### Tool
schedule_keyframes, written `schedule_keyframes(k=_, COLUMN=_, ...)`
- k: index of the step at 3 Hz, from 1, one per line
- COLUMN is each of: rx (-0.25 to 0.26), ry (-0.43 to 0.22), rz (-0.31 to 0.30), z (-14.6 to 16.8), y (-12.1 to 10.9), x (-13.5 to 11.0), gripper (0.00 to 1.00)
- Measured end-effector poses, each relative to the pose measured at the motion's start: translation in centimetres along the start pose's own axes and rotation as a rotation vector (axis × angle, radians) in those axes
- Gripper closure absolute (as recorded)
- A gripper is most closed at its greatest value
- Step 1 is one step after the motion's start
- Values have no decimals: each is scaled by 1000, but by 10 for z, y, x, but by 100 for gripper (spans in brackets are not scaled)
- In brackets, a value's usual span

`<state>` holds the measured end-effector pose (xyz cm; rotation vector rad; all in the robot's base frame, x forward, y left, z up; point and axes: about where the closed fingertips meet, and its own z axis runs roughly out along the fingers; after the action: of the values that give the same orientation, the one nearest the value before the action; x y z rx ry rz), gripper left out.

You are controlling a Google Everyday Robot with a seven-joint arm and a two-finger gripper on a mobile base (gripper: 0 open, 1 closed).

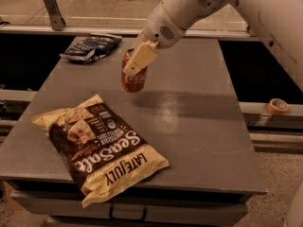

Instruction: Move coke can near brown chip bag

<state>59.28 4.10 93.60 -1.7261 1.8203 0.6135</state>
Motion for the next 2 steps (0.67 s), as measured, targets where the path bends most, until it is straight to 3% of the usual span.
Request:
schedule_keyframes(k=1, rx=-33, ry=32, rz=-5, z=18, y=18, x=6, gripper=100)
schedule_keyframes(k=2, rx=-59, ry=51, rz=-7, z=36, y=29, x=12, gripper=82)
